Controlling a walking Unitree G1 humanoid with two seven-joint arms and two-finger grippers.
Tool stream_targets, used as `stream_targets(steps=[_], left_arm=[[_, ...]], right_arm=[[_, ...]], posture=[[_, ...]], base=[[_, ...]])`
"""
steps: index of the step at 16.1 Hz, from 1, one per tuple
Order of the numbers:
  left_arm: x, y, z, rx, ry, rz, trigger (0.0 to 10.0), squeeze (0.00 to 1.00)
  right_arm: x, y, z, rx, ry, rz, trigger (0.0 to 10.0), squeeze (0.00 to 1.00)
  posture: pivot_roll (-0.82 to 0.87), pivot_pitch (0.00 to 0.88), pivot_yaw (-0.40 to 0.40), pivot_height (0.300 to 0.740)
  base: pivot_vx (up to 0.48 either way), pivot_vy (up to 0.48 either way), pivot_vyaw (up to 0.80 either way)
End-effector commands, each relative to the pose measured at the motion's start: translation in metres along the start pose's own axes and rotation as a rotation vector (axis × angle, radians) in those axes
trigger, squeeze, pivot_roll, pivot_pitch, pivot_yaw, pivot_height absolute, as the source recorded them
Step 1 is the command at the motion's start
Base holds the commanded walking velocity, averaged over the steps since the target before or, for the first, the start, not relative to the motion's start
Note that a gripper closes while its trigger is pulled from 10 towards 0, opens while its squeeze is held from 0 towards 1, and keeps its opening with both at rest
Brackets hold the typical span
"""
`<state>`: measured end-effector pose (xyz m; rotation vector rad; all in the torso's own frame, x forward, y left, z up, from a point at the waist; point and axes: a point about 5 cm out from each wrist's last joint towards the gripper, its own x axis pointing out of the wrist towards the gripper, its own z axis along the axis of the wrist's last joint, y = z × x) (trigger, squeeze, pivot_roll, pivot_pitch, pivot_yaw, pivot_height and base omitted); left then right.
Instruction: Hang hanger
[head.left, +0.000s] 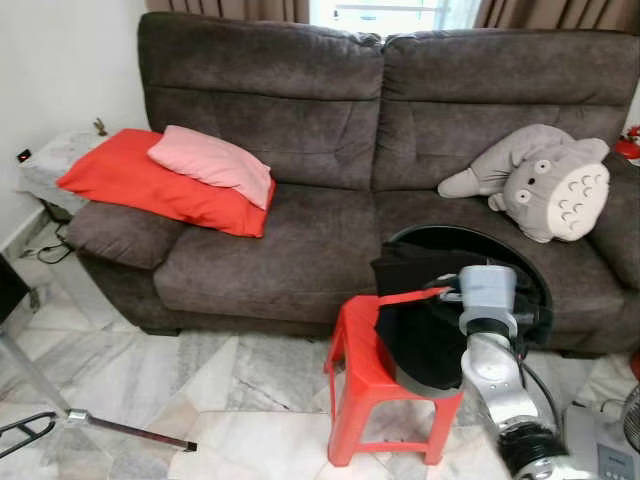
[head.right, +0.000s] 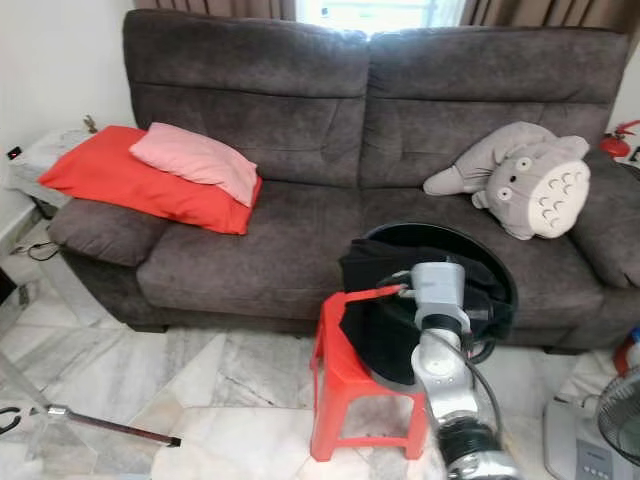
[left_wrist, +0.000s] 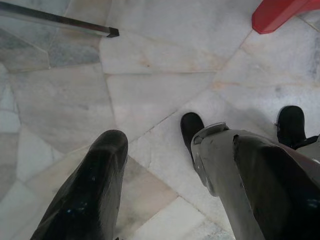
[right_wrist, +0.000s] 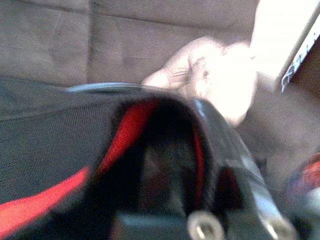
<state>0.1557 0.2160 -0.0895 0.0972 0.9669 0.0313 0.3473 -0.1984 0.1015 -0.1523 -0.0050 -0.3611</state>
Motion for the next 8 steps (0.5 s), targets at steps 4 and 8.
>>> stream_targets(steps=[4,8], left_arm=[[-0.001,0.002,-0.005,0.004,0.015,0.013,10.0,0.0],[-0.001,0.004,-0.003,0.009,0.009,0.014,10.0,0.0]], right_arm=[[-0.004,-0.01,-0.007,0.492,0.167,-0.112,0.0,0.0],[0.002,-0.013,0.016,0.754,0.08,-0.081,0.0,0.0]], posture=[[-0.07,0.0,0.027,0.74],[-0.08,0.019,0.03,0.74]], base=[[0.0,0.0,0.0],[0.0,0.0,0.0]])
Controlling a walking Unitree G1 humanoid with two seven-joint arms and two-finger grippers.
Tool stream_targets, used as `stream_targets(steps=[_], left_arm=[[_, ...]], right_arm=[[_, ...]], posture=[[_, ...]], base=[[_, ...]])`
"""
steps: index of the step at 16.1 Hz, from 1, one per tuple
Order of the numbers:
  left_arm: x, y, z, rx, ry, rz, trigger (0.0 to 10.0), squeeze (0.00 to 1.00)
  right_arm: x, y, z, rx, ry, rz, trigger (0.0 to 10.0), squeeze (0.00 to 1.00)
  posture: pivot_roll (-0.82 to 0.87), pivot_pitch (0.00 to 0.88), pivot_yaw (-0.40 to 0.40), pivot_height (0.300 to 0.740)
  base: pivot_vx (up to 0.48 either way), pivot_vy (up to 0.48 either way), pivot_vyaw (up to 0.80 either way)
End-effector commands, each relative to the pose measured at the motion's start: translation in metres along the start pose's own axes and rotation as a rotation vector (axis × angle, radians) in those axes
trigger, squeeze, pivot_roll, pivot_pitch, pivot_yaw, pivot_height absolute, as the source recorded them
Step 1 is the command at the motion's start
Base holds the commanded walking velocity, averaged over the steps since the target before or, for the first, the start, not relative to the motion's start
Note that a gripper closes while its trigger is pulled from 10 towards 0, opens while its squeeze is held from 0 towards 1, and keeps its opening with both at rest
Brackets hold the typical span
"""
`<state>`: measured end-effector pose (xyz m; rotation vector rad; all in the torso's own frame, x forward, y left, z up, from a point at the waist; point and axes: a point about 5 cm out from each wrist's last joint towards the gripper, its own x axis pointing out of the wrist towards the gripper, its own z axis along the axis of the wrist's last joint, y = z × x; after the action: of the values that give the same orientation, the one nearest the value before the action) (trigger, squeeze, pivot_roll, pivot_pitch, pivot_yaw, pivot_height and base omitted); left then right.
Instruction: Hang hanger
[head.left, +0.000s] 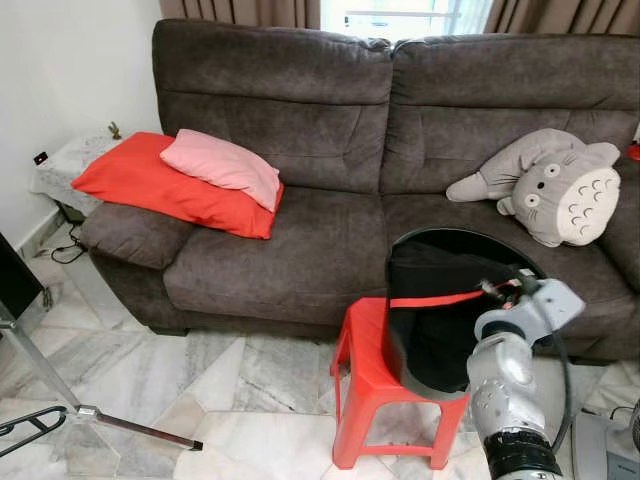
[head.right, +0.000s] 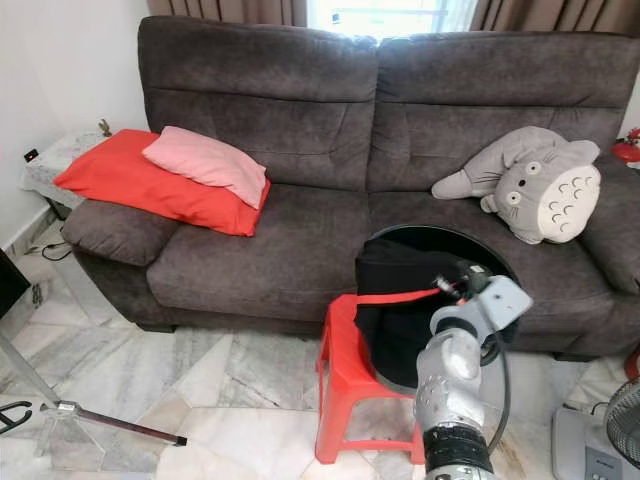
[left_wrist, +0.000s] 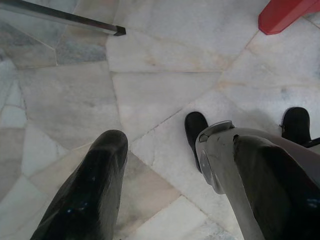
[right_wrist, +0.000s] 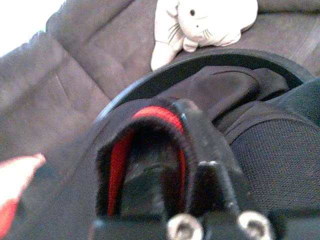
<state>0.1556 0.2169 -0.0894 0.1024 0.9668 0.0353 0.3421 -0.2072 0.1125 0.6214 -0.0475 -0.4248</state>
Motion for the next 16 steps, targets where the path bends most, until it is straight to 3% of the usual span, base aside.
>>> stream_targets(steps=[1,5,6,7,8,11,15,16], left_arm=[[-0.001,0.003,-0.002,0.006,0.005,0.01,10.0,0.0],[-0.001,0.004,0.0,0.011,0.003,0.012,10.0,0.0],[0.0,0.004,0.0,0.012,0.003,0.013,10.0,0.0],[0.0,0.005,0.0,0.012,0.004,0.013,10.0,0.0],[-0.001,0.005,-0.001,0.011,0.006,0.013,10.0,0.0],[-0.001,0.005,-0.003,0.007,0.01,0.016,10.0,0.0],[-0.002,0.007,-0.004,0.014,0.015,0.018,10.0,0.0],[-0.002,0.007,-0.004,0.014,0.014,0.019,10.0,0.0]], right_arm=[[0.003,0.009,0.012,0.146,-0.023,0.036,0.0,0.0],[0.001,0.022,0.03,0.198,-0.091,0.126,0.0,0.0],[0.001,0.023,0.032,0.169,-0.098,0.135,7.2,0.0],[0.001,0.024,0.035,0.108,-0.114,0.145,10.0,0.0],[0.002,0.021,0.037,0.06,-0.123,0.134,10.0,0.0],[-0.001,0.021,0.042,0.042,-0.155,0.152,10.0,0.0],[0.0,0.035,0.072,-0.115,-0.283,0.168,10.0,0.0],[0.001,0.042,0.084,-0.119,-0.33,0.185,10.0,0.0]], posture=[[-0.08,0.02,0.031,0.74],[-0.08,0.023,0.035,0.74],[-0.08,0.023,0.035,0.74],[-0.08,0.023,0.035,0.74],[-0.08,0.019,0.032,0.74],[-0.07,0.01,0.03,0.74],[-0.08,0.0,0.033,0.74],[-0.08,0.0,0.033,0.74]], base=[[0.0,0.0,0.0],[0.0,0.0,0.0],[0.0,0.0,0.0],[0.0,0.0,0.0],[0.0,0.0,0.0],[0.0,0.0,0.0],[0.0,0.0,0.0],[0.0,0.0,0.0]])
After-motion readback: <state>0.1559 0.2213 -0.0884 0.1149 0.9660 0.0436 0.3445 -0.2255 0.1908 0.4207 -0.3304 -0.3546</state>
